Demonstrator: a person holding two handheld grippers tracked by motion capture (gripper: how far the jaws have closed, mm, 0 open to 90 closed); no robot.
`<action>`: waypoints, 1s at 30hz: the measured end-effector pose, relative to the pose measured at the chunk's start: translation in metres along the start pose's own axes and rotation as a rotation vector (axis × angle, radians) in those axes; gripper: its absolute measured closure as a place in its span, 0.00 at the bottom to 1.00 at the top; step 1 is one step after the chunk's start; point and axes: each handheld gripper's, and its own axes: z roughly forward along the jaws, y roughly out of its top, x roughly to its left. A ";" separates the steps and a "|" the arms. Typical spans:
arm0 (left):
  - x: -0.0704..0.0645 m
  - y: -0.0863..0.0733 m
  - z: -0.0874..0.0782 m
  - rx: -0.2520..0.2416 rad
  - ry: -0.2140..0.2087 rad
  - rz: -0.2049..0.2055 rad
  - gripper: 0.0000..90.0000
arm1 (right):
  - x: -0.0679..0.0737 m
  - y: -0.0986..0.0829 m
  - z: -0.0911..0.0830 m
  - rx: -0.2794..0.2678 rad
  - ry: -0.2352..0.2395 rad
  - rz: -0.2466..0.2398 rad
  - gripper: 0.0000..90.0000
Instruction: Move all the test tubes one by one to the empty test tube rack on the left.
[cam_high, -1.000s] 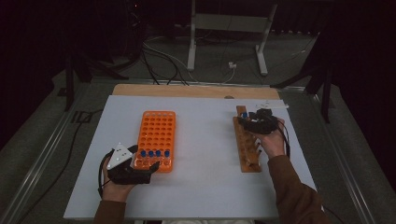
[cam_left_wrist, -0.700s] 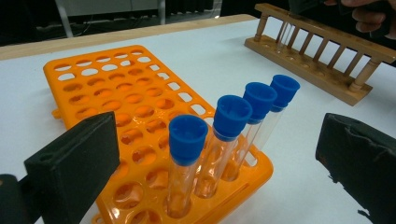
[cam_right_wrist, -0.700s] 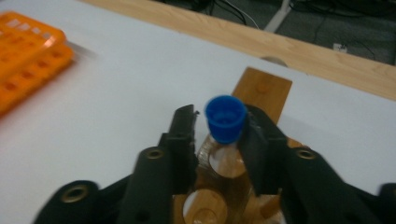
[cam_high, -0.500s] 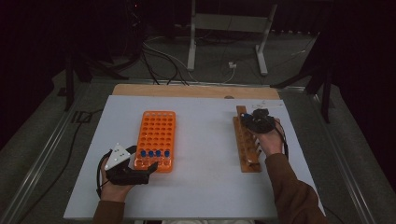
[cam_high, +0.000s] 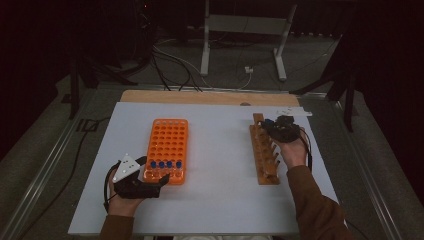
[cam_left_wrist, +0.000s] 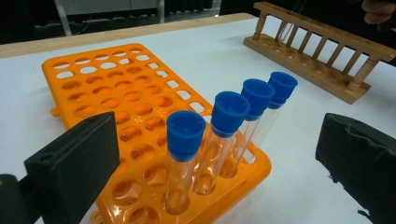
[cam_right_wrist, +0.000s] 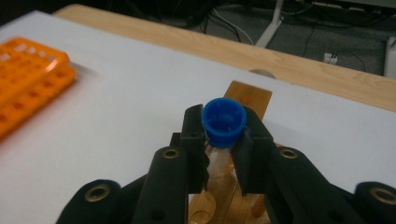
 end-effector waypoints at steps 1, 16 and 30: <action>0.000 0.000 0.000 0.000 0.001 -0.002 0.01 | 0.000 0.000 -0.003 -0.014 0.002 0.010 0.85; -0.004 0.004 0.001 -0.014 -0.007 0.003 0.01 | 0.002 0.015 -0.041 -0.109 0.005 -0.017 0.85; -0.021 0.020 -0.002 -0.056 0.011 0.049 0.01 | 0.035 0.011 -0.052 -0.096 0.082 -0.121 0.85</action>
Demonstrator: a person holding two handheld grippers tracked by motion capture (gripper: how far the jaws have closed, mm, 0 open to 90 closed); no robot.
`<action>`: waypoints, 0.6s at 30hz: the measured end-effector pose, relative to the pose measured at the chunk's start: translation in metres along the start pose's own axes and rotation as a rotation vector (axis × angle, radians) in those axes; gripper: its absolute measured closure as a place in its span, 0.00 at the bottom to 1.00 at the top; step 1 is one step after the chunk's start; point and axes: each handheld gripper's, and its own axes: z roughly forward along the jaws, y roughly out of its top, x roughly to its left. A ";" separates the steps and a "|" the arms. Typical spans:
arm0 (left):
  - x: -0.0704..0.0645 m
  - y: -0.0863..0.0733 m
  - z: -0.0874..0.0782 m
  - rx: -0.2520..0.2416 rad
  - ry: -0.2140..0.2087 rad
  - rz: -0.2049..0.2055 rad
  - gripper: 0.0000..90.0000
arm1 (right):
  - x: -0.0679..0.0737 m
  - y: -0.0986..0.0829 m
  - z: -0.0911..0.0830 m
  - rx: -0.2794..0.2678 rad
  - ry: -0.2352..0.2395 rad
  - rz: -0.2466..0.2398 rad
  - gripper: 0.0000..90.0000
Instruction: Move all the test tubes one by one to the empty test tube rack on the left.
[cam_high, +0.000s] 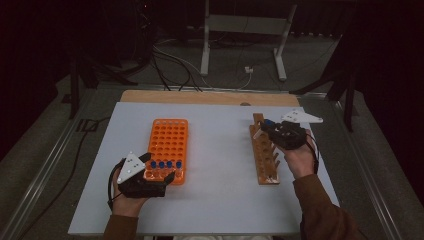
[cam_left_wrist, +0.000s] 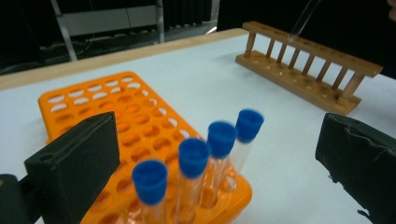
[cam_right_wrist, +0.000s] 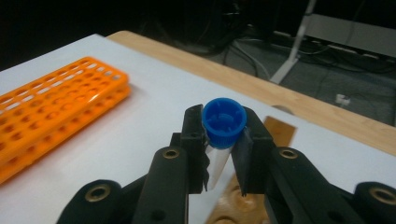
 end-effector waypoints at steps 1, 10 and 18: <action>-0.002 0.002 0.000 -0.006 0.000 0.002 0.01 | 0.003 -0.001 0.001 0.005 0.007 -0.007 0.85; -0.018 0.024 0.011 -0.021 -0.022 0.015 0.02 | 0.022 -0.005 0.007 0.050 0.070 -0.027 0.85; -0.038 0.044 0.033 -0.010 -0.074 0.037 0.07 | 0.039 -0.004 0.007 0.063 0.129 -0.036 0.85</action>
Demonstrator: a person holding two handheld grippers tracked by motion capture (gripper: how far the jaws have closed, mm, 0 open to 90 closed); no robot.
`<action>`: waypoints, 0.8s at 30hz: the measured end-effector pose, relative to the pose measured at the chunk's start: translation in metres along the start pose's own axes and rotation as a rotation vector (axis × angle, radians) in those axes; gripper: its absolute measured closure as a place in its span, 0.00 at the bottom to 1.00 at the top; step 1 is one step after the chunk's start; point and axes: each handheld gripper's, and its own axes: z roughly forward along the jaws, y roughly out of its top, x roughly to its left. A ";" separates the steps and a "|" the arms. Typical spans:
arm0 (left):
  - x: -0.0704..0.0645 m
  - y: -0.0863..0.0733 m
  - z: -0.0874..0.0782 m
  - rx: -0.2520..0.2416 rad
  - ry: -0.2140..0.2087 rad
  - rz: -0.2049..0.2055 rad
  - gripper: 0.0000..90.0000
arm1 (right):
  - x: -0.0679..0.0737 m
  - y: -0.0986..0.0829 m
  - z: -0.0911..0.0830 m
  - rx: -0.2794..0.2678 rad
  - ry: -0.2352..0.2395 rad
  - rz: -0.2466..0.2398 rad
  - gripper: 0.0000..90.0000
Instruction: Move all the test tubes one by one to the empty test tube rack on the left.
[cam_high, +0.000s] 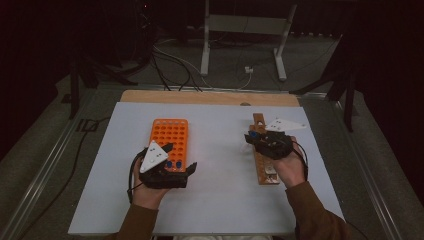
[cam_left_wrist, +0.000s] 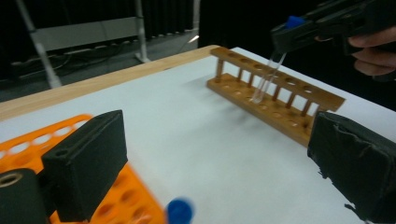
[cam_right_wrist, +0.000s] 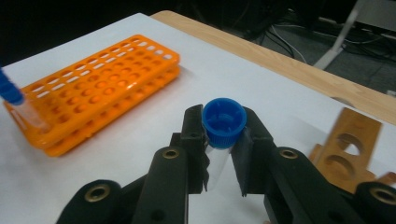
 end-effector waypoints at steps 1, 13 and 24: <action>-0.003 0.002 0.003 0.001 -0.007 0.004 0.07 | 0.002 0.000 0.000 0.002 0.006 -0.002 0.85; -0.035 0.011 0.036 0.033 -0.020 0.051 0.20 | 0.022 0.004 -0.007 0.004 0.091 -0.023 0.85; -0.068 0.002 0.064 0.051 -0.009 0.076 0.32 | 0.037 0.006 -0.013 -0.004 0.143 -0.051 0.85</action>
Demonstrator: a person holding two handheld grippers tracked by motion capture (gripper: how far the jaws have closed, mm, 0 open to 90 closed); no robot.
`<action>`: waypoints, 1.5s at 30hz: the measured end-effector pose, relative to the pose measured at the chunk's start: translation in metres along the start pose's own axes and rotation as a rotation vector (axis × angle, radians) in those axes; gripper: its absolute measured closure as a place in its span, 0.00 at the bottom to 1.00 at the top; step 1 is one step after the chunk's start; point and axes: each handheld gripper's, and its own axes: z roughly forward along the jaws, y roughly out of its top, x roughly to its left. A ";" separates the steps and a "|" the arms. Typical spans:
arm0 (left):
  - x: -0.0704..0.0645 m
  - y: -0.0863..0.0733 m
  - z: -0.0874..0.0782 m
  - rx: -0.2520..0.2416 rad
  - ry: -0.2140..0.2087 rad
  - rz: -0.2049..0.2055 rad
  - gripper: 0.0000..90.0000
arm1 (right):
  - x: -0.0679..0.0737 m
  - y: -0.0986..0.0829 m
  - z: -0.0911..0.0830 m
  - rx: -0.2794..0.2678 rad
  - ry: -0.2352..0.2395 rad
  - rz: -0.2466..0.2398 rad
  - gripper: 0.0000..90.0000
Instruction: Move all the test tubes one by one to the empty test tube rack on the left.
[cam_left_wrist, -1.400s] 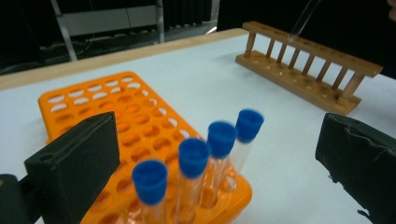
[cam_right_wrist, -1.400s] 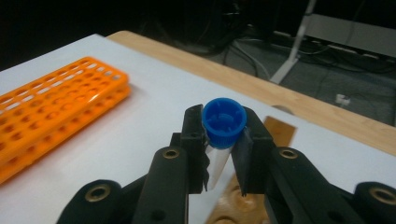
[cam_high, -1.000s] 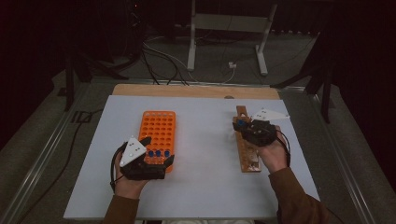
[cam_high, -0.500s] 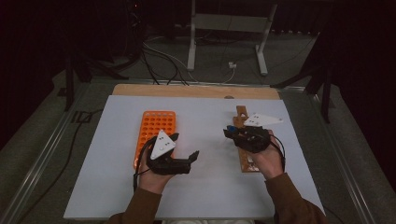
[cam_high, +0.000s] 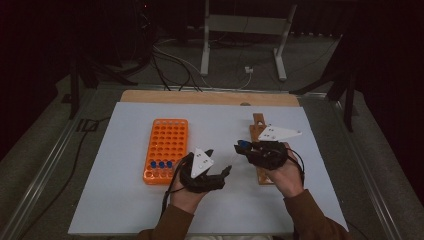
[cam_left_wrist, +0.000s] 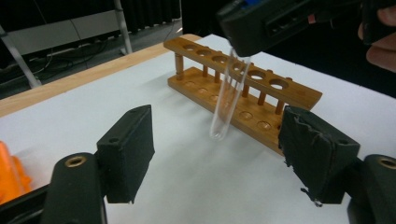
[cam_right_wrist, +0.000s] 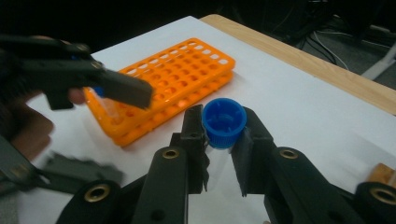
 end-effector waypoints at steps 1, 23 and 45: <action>-0.002 0.000 0.002 0.001 0.001 0.005 0.33 | 0.002 0.000 0.000 0.000 0.005 -0.003 0.85; -0.007 0.002 0.018 0.003 -0.035 -0.002 0.83 | 0.018 -0.001 0.005 0.006 0.085 -0.020 0.85; 0.007 -0.003 0.012 0.016 -0.011 -0.042 0.87 | -0.007 -0.014 -0.002 -0.037 0.032 0.082 0.09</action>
